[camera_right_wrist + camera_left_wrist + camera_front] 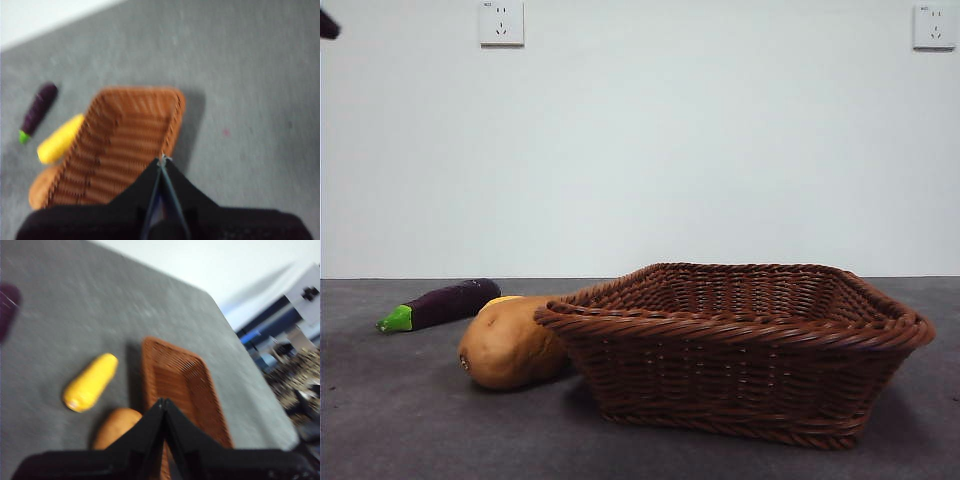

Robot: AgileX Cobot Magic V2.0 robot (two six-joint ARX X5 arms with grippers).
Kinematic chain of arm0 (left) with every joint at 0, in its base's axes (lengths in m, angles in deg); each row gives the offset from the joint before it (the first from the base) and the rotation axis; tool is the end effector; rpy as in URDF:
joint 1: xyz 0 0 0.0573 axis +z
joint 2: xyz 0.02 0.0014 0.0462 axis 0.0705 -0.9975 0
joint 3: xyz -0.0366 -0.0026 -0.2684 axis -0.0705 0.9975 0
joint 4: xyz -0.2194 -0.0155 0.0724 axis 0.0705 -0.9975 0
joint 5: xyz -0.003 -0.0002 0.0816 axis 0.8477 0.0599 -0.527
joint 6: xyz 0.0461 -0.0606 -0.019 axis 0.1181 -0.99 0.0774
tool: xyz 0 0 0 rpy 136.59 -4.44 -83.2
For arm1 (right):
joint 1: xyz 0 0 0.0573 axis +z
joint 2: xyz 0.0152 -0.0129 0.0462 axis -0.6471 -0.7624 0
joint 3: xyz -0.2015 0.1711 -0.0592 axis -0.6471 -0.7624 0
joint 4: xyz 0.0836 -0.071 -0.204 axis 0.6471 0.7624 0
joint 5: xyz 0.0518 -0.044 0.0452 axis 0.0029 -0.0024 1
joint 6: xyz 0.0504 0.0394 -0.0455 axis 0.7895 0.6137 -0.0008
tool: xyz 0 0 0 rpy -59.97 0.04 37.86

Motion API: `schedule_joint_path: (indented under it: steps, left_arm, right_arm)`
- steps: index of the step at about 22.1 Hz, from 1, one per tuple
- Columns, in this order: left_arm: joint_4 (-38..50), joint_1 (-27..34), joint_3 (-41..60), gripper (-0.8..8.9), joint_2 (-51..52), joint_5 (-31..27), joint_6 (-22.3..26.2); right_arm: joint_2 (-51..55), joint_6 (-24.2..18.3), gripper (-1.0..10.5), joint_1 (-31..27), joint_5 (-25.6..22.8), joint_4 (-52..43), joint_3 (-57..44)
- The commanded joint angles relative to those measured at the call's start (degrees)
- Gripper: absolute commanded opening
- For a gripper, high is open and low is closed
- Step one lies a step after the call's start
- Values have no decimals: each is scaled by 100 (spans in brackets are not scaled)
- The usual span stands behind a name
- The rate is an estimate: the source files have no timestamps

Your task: Help me put the vegetables on the table into the basket

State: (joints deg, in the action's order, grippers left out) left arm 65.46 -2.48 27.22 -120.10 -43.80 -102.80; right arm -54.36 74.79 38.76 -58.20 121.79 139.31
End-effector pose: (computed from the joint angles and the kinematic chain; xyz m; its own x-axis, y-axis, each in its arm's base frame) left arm 0.1379 -0.0382 0.2812 0.7092 -0.6366 -0.3031 0.3633 0.6983 -0.6168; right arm 0.1333 0.0182 0.2980 0.7591 0.3211 -0.5663 -0.0870 0.9122 0.4005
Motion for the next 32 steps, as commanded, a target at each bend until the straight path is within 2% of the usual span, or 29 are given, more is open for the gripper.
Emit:
schedule_joint_path:
  steps: [1,5,8,9,11,12,15,16,17,20,24,29,32]
  left_arm:
    - [-420,11,-428,-4,-503,354,46]
    - [-914,-85,-743,-4,-1185,750,533]
    - [-1333,-273,-743,-4,-1591,848,1220]
    - [-1429,-345,-743,-4,-1705,848,1432]
    - [-1502,-498,-743,-4,-1958,826,1692]
    - [-1486,-560,-743,-4,-2081,778,1733]
    - [-1346,-732,-743,-4,-2400,562,1751]
    - [-1309,-802,-743,-4,-2472,452,1757]
    - [-1292,-861,-743,-4,-2522,334,1797]
    - [-1276,-1034,-743,-4,-2621,90,1928]
    - [-1152,-1174,-743,-4,-2643,83,1965]
    - [-1099,-1272,-743,-4,-2643,77,1967]
    - [-1051,-1283,-743,-4,-2643,77,1965]
  right_arm:
    - [-422,-153,-11,0,17,345,356]
    - [-1025,20,-11,7,90,468,638]
    - [-1512,-387,5,11,1204,737,649]
    - [-1683,-472,6,17,1359,852,649]
    - [-2050,-570,12,164,1338,1036,649]
    - [-2243,-595,75,291,1309,1040,649]
    - [-2739,-590,555,691,925,994,649]
    - [-2889,-588,646,857,732,962,649]
    - [-3032,-584,676,1023,529,890,649]
    - [-3425,-555,675,1384,205,597,649]
    - [-3952,-413,660,1587,203,164,649]
    - [-4503,-409,657,1587,214,-188,649]
    - [-4780,-256,654,1591,227,-505,649]
